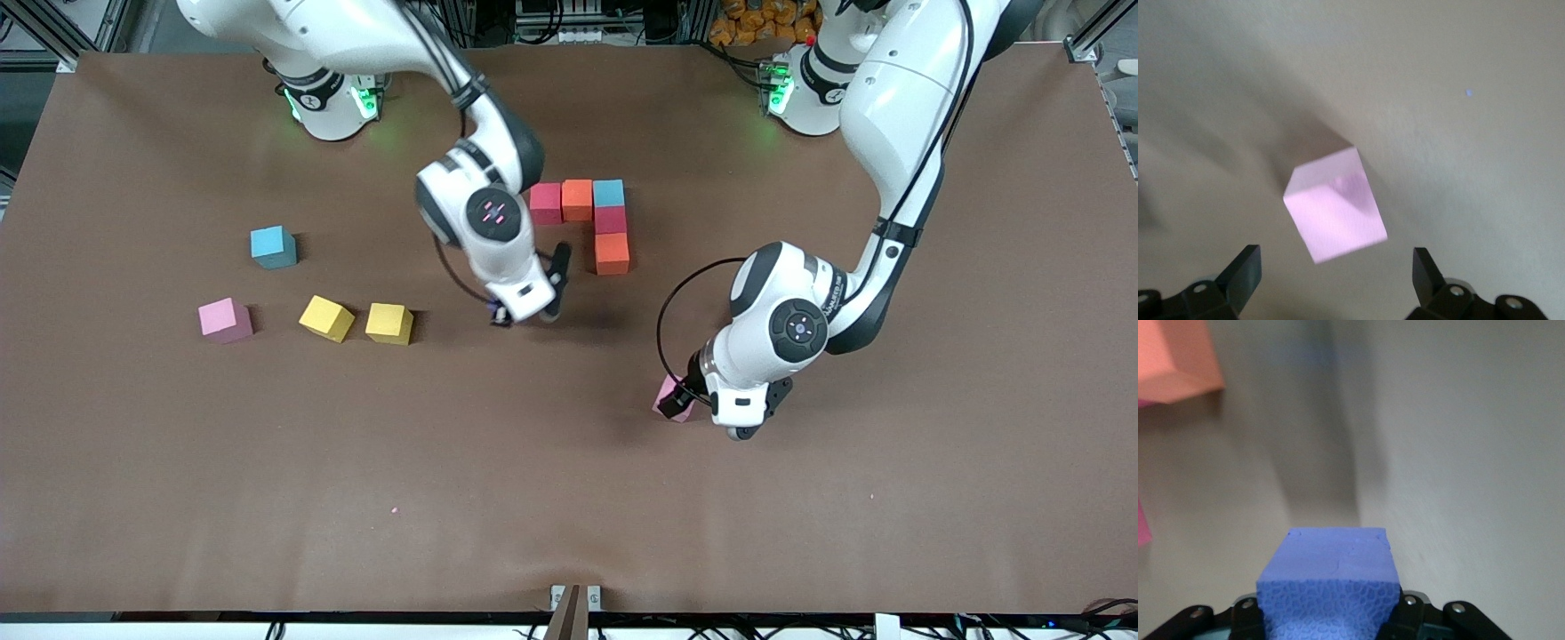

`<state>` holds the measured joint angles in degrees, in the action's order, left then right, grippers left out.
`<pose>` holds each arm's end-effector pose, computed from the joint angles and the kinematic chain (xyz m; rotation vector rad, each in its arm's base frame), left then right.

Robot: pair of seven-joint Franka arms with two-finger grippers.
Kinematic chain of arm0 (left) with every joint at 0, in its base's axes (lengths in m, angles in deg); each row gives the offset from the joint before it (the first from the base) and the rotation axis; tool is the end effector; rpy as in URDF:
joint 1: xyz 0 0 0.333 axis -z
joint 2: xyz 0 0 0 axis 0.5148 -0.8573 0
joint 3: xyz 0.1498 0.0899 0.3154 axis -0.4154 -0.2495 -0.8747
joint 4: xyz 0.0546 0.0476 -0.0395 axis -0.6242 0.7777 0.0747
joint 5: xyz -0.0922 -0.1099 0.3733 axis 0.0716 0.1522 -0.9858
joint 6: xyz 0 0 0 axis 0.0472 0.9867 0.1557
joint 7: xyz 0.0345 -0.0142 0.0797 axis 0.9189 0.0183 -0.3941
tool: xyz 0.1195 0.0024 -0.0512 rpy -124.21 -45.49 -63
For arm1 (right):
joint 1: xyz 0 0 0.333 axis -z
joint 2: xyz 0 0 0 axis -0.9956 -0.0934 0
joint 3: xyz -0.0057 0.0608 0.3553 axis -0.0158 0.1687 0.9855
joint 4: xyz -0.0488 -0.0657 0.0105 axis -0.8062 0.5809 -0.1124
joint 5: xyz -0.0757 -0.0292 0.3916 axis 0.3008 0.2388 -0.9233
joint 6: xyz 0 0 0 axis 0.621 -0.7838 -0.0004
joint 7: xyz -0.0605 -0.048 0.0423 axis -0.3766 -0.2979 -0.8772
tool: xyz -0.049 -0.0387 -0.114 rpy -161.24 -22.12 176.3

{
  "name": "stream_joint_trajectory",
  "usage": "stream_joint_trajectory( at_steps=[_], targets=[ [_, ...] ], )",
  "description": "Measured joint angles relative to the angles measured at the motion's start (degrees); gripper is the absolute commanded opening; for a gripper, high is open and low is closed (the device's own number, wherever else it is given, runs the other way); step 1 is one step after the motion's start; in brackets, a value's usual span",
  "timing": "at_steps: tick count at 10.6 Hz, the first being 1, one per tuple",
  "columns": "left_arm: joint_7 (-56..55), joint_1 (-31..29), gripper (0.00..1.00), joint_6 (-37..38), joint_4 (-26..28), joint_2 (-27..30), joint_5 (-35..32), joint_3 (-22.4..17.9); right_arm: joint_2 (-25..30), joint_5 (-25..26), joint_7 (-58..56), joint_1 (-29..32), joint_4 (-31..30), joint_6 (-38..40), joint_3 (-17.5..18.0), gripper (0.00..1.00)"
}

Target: Form number 2 with 11 blocks

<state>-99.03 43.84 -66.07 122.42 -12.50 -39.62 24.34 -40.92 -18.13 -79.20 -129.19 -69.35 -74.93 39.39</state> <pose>0.6848 -0.3271 0.2707 2.7166 1.1675 -0.1626 0.5086 0.4692 0.2787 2.3506 2.0733 -0.0903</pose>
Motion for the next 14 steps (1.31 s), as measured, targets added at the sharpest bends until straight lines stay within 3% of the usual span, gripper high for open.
stream_joint_trajectory(
  at_steps=[6, 7, 9, 10, 14],
  targets=[
    [-3.7, 2.8, 1.00, -2.0, -0.4, -4.2, 0.0, -2.2, -2.9, 1.2, -1.7, -9.1, -3.2, -9.2, 0.0, 0.29],
    [-3.7, 2.8, 0.94, -2.0, -0.5, -4.3, 0.0, -2.4, -3.6, 1.2, -1.7, -9.9, -3.2, -9.3, 0.0, 0.29],
    [-3.7, 2.8, 0.55, -2.0, -0.5, -4.6, 0.0, -2.6, -4.6, 1.2, -1.7, -10.5, -3.3, -9.4, 0.0, 0.29],
    [-3.7, 2.7, 0.46, -2.0, -0.5, -4.7, 0.0, -2.7, -4.9, 1.2, -1.5, -10.5, -3.2, -9.5, -0.1, 0.29],
    [-3.7, 2.9, 0.38, -2.0, -0.8, -4.7, -0.2, -2.8, -5.7, 1.2, -0.3, -10.9, -3.2, -10.0, -0.1, 0.29]
  ],
)
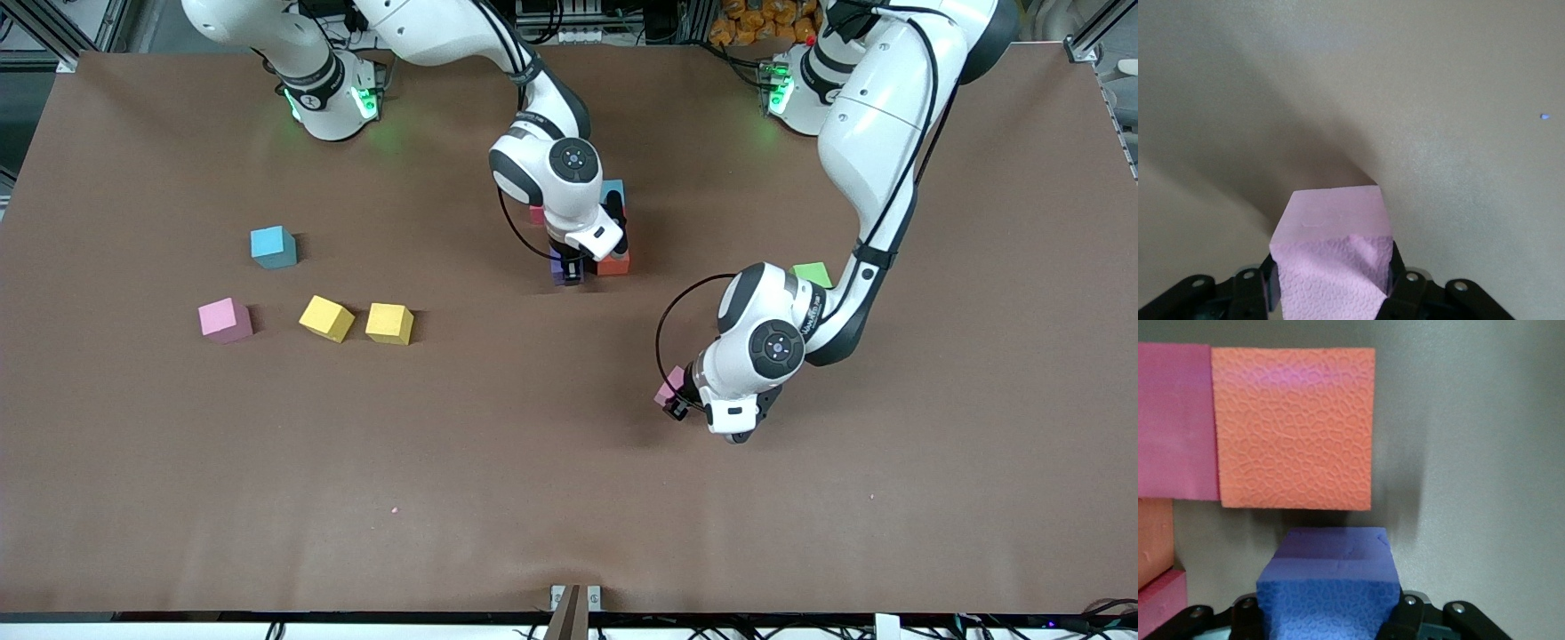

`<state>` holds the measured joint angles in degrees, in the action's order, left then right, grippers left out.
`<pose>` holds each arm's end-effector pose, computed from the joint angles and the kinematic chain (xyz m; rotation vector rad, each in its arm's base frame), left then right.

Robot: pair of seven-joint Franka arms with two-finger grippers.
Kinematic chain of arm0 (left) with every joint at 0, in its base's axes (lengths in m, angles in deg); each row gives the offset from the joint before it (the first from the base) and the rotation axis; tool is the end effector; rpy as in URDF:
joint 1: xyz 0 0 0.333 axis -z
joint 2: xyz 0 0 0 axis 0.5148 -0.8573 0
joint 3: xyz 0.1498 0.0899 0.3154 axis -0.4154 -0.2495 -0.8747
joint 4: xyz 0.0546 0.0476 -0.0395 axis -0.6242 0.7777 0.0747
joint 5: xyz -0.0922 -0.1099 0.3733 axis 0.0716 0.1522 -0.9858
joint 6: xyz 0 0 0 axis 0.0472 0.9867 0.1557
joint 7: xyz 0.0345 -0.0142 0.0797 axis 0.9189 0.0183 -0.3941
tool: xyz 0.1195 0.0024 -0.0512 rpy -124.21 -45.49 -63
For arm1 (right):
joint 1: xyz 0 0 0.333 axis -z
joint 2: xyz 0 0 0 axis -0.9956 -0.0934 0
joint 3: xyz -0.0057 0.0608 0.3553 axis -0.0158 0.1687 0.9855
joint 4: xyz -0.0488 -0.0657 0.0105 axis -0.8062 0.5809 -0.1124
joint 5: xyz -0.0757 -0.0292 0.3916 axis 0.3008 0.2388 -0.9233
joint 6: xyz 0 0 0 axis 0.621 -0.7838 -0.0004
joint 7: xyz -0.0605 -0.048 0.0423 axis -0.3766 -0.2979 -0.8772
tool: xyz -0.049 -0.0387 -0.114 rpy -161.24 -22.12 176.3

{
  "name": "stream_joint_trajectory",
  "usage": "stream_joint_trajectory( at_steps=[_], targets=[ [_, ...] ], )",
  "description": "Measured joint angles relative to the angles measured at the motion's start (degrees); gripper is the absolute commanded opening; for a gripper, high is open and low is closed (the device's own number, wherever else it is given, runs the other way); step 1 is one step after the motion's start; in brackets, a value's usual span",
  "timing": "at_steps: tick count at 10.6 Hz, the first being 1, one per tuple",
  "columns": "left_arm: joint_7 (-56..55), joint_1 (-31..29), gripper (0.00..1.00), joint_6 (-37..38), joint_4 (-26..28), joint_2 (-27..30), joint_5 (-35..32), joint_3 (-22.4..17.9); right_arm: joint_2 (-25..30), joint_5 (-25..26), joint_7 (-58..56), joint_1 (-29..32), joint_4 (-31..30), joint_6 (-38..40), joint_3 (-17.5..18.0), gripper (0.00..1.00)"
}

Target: Form number 2 with 11 blocks

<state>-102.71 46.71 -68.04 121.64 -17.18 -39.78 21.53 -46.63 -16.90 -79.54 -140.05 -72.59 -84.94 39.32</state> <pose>0.6819 -0.3341 0.2140 2.7223 1.2681 -0.1875 0.4096 0.5508 0.2005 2.1046 2.2917 -0.0564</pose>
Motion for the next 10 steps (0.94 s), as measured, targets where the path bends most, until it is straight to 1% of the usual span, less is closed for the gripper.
stream_joint_trajectory(
  at_steps=[3, 7, 10],
  targets=[
    [0.0, 0.1, 0.38, 0.2, -0.9, 0.9, -0.4, 0.0, -0.2, 0.0, 1.4, -0.4, 0.3, -0.4, 0.0, 0.29],
    [-0.7, -0.2, 0.37, 4.8, -1.2, 6.0, -0.4, 0.0, -0.6, 0.0, 2.3, -0.9, 0.8, -0.5, 0.0, 0.29],
    [-4.5, -0.6, 0.37, 5.9, -1.2, 8.7, -0.4, 0.1, -0.9, 0.0, 2.9, -1.4, 1.2, -0.5, 0.0, 0.30]
  ],
)
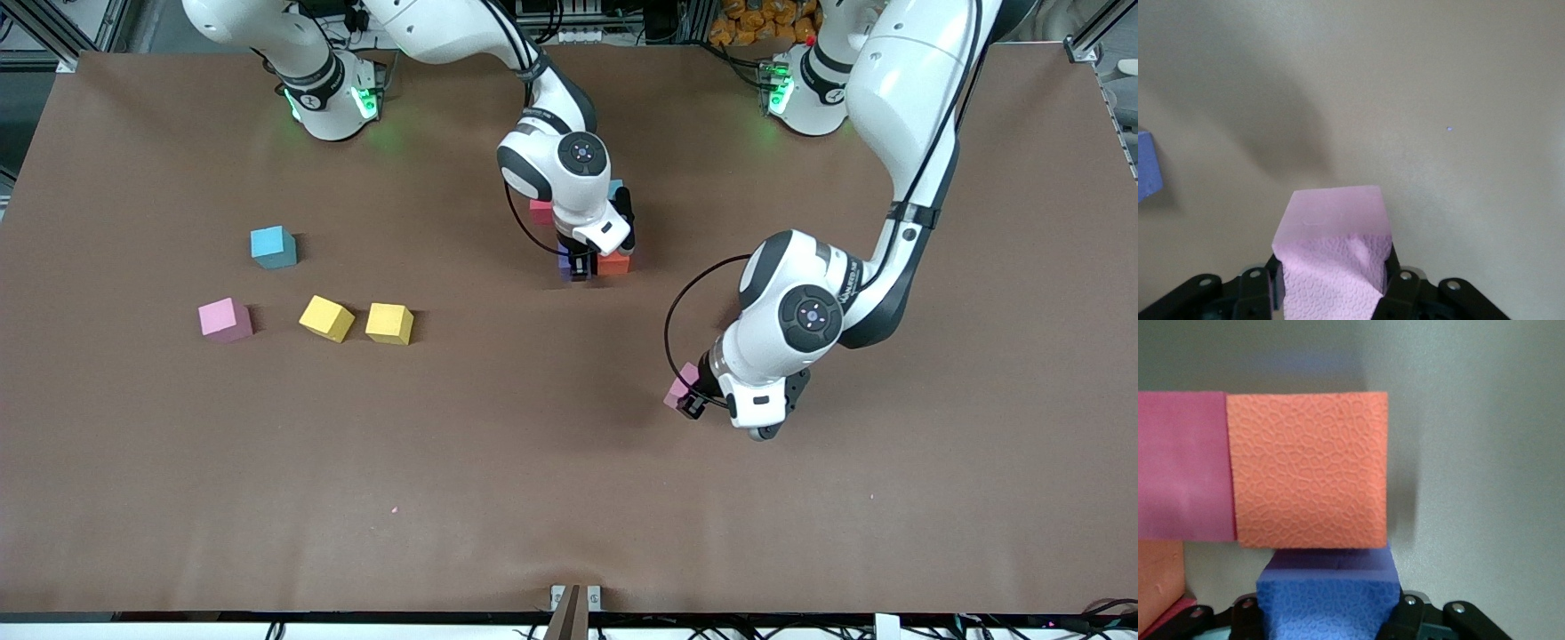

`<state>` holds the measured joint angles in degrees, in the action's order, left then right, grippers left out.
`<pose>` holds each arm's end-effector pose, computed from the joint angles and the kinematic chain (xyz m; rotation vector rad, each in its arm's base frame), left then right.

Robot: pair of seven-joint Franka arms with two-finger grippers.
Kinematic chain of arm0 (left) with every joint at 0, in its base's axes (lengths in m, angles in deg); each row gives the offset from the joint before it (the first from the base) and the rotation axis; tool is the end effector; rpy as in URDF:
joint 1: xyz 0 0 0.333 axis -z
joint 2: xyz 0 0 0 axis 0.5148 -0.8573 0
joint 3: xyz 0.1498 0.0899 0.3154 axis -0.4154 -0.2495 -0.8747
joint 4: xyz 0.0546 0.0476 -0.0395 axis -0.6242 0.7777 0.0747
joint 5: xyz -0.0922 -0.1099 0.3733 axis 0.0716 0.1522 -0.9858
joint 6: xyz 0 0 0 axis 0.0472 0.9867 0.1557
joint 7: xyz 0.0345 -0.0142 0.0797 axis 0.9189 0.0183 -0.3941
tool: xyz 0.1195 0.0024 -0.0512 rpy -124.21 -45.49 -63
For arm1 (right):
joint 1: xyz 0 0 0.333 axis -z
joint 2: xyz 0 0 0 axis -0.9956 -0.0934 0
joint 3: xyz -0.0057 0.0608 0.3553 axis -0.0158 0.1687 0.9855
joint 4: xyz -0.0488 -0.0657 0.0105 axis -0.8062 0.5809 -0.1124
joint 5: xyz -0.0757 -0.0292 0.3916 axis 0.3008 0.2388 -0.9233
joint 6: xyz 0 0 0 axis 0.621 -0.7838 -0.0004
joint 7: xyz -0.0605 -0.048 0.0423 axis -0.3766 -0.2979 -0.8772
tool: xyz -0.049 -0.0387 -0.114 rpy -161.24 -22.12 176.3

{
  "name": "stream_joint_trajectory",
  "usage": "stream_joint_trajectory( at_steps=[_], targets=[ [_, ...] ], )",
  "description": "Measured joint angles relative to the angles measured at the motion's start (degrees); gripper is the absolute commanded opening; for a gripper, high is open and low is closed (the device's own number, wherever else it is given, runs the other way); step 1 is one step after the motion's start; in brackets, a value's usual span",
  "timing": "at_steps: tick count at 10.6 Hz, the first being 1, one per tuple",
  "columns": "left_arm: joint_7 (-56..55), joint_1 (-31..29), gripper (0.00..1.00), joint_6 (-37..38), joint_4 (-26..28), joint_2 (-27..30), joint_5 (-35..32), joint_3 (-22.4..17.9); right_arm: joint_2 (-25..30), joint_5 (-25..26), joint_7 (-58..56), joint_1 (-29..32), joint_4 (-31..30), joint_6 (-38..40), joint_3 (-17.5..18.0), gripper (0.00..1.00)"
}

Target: Form number 2 with 11 blocks

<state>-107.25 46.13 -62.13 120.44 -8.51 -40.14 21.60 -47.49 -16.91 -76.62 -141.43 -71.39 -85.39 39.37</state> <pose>0.6876 -0.3275 0.3274 2.6558 1.3424 -0.0985 0.3996 0.5665 0.1993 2.1348 2.2653 -0.0335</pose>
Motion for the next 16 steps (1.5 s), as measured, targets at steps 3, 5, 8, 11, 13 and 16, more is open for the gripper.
stream_joint_trajectory(
  at_steps=[3, 5, 8, 11, 13, 16],
  targets=[
    [-4.5, 0.5, 0.38, 0.0, 0.0, 0.5, 0.0, 0.7, -0.2, 0.0, 0.4, -0.1, 0.3, 0.0, 0.0, 0.30],
    [-7.0, 0.5, 0.37, 0.0, 0.0, 1.1, 0.0, 1.7, -0.2, 0.0, 0.5, -0.3, 0.4, 0.0, 0.0, 0.32],
    [-10.7, 0.5, 0.37, 1.1, 0.0, 2.6, 0.0, 2.5, -0.3, 0.0, 0.9, -0.3, 0.5, 0.0, 0.0, 0.33],
    [-13.4, 0.5, 0.37, 1.5, 0.0, 3.9, 0.0, 3.7, -0.4, 0.0, 1.5, -0.4, 0.7, 0.0, 0.0, 1.00],
    [-14.1, 0.5, 0.37, 1.5, 0.0, 4.3, 0.1, 4.0, -0.6, 0.0, 1.7, -0.5, 0.9, 0.0, 0.0, 1.00],
    [-16.0, 0.5, 0.37, 1.5, 0.0, 4.3, 0.2, 4.0, -0.6, 0.0, 1.7, -0.5, 1.1, 0.0, 0.0, 1.00]
  ],
)
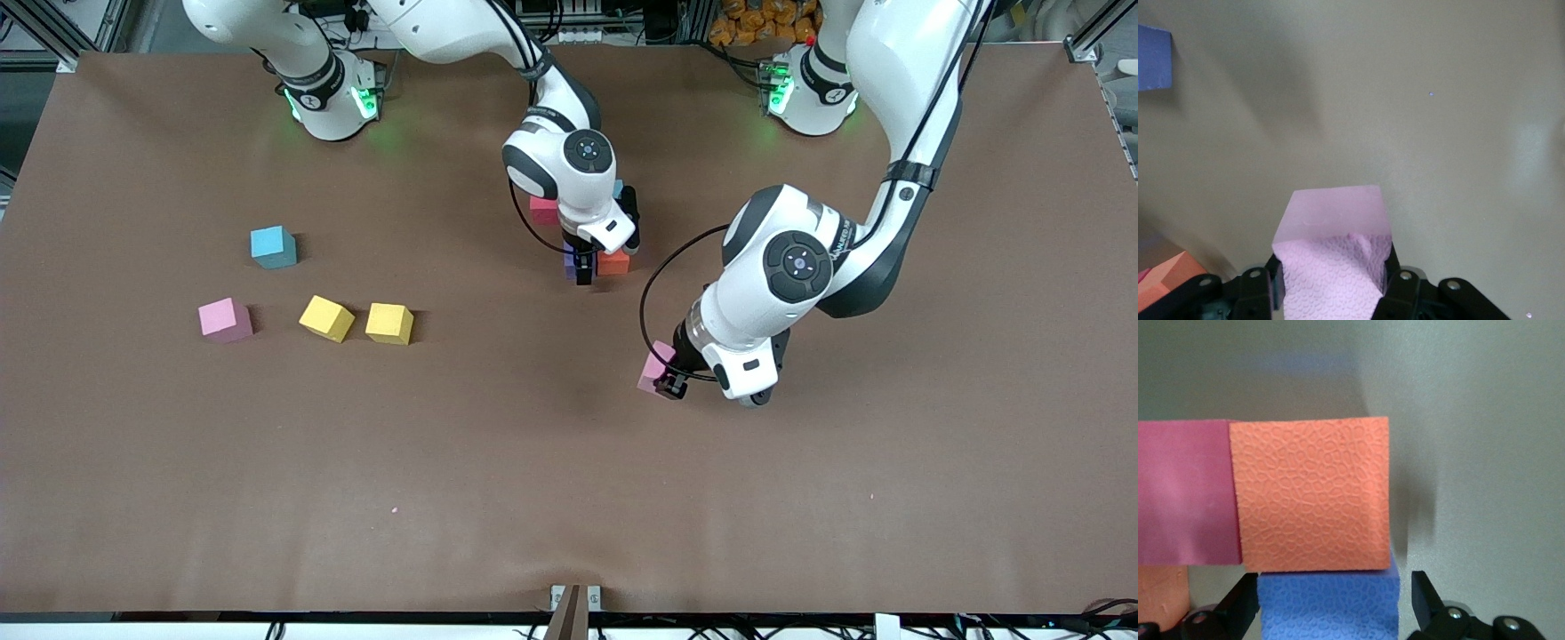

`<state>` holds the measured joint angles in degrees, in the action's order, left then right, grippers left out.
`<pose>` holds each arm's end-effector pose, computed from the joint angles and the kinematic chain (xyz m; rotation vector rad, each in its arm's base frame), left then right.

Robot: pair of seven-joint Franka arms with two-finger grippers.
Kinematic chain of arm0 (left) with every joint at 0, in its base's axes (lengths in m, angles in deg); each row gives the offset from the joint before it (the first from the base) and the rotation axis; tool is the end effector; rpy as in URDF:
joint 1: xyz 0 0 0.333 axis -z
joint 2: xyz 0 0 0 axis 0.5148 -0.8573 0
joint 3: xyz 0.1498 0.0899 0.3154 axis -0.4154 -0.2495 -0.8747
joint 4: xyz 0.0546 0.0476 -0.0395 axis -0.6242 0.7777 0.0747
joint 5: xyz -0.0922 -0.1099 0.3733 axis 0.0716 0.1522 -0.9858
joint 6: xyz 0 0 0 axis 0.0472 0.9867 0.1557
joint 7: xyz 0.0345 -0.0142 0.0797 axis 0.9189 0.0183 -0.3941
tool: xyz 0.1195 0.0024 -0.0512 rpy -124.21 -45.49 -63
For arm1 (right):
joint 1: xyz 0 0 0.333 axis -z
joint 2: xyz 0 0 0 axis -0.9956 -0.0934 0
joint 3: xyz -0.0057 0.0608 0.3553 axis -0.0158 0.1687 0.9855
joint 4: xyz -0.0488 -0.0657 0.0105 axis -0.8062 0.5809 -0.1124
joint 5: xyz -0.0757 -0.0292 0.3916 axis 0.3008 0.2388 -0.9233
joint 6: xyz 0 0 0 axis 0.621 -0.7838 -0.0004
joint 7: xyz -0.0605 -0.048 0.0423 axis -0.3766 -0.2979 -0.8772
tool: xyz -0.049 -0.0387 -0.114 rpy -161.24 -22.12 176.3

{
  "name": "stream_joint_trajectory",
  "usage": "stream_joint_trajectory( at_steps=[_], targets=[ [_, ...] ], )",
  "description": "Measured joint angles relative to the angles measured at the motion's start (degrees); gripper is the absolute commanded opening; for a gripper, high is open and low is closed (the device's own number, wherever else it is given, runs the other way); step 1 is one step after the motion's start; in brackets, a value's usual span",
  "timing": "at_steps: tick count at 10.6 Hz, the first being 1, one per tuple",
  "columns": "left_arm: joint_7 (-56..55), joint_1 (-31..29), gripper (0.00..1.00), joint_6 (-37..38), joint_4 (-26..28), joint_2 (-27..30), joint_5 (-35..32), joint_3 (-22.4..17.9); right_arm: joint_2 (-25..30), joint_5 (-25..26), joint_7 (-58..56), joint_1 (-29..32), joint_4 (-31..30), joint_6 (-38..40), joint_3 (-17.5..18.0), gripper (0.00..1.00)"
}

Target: Form number 2 with 11 blocks

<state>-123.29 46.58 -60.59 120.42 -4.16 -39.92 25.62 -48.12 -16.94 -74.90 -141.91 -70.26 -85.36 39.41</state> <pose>0.6603 -0.3692 0.3877 2.4592 1.5850 -0.1347 0.3975 0.5749 0.1997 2.1597 2.2437 -0.0201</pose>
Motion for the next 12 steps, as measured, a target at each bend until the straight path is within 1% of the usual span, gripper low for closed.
stream_joint_trajectory(
  at_steps=[3, 6, 8, 10, 12],
  targets=[
    [-2.6, 0.1, 0.37, 0.0, 0.0, 0.1, 0.0, 0.3, 0.7, 0.0, 0.0, 0.0, 1.2, 1.9, 0.0, 1.00],
    [-4.7, 0.4, 0.36, 0.0, 0.0, 0.1, 0.0, 1.0, 3.2, 0.0, 0.0, 0.2, 1.7, 5.5, -0.3, 1.00],
    [-6.2, 1.0, 0.36, 0.0, 0.0, 0.1, 0.0, 1.1, 4.7, 0.0, 0.1, 1.4, 1.8, 7.5, -0.6, 1.00],
    [-7.9, 2.0, 0.35, 0.0, 0.1, 0.1, 0.0, 1.2, 6.4, 0.0, 0.3, 3.9, 1.9, 10.5, -0.9, 1.00],
    [-10.9, 2.9, 0.35, -0.5, 0.3, 0.0, 0.0, 1.2, 7.7, 0.0, 0.6, 8.6, 1.9, 11.7, -1.2, 1.00]
  ],
)
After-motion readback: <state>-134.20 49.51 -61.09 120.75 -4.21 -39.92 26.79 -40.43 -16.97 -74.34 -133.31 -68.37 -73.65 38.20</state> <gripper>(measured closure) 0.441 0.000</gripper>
